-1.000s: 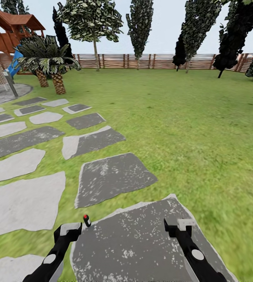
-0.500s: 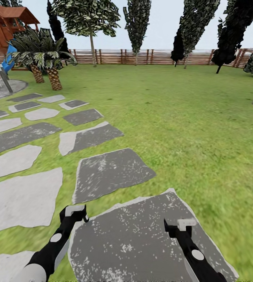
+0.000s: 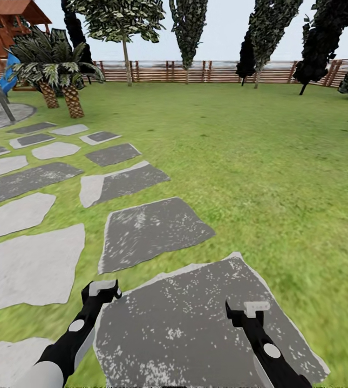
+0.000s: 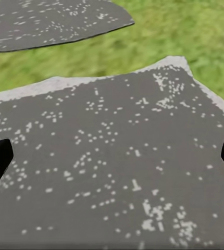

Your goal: In the garden, pick up the pesticide atomizer on the floor and spray pesticide onto both trees until each tree trunk is fully covered.

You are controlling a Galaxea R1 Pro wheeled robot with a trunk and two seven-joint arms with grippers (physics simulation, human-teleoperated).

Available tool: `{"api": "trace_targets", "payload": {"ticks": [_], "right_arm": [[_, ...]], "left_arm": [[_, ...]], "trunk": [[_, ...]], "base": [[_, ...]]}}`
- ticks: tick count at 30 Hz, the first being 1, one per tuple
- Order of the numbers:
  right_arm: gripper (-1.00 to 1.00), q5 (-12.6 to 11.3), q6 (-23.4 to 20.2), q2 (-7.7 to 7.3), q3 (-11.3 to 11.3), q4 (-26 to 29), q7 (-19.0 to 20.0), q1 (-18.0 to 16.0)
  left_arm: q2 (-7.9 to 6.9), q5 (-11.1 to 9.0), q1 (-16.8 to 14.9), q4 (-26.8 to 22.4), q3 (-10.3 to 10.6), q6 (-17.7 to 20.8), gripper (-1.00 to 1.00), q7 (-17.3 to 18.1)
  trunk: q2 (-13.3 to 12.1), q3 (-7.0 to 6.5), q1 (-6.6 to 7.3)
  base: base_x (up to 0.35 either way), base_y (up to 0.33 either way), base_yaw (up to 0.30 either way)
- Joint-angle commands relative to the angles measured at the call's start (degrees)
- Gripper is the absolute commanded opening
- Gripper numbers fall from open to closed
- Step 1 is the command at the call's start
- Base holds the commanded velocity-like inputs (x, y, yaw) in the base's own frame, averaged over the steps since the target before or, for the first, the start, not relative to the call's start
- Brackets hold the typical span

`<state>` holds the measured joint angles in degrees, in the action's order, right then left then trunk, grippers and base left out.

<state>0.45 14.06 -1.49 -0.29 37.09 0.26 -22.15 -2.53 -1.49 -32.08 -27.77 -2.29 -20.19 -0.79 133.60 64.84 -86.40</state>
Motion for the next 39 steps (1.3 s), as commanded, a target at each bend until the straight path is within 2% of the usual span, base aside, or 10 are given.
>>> {"api": "trace_targets", "payload": {"ticks": [1, 11, 24, 39], "right_arm": [[1.00, 0.0, 0.0, 0.00, 0.0, 0.0, 0.0, 0.0], [1.00, 0.0, 0.1, 0.00, 0.0, 0.1, 0.0, 0.0], [1.00, 0.0, 0.1, 0.00, 0.0, 0.0, -0.1, 0.0], [1.00, 0.0, 0.1, 0.00, 0.0, 0.1, 0.0, 0.0]], "left_arm": [[0.01, 0.0, 0.0, 0.0, 0.0, 0.0, 1.00, 0.0], [0.42, -0.2, 0.0, 0.0, 0.0, 0.0, 1.00, 0.0], [-0.27, -0.7, 0.1, 0.8, -0.6, -0.2, 1.00, -0.1], [-0.27, -0.7, 0.4, 1.0, -0.7, -0.6, 1.00, 0.0]], "trunk": [[0.4, 0.28, -0.22], [4.4, 3.00, -2.42], [9.6, 5.94, -5.28], [9.7, 7.41, -5.30]], "base": [[0.000, 0.000, 0.000], [0.000, 0.000, 0.000], [0.000, 0.000, 0.000], [0.017, 0.000, 0.000]]}}
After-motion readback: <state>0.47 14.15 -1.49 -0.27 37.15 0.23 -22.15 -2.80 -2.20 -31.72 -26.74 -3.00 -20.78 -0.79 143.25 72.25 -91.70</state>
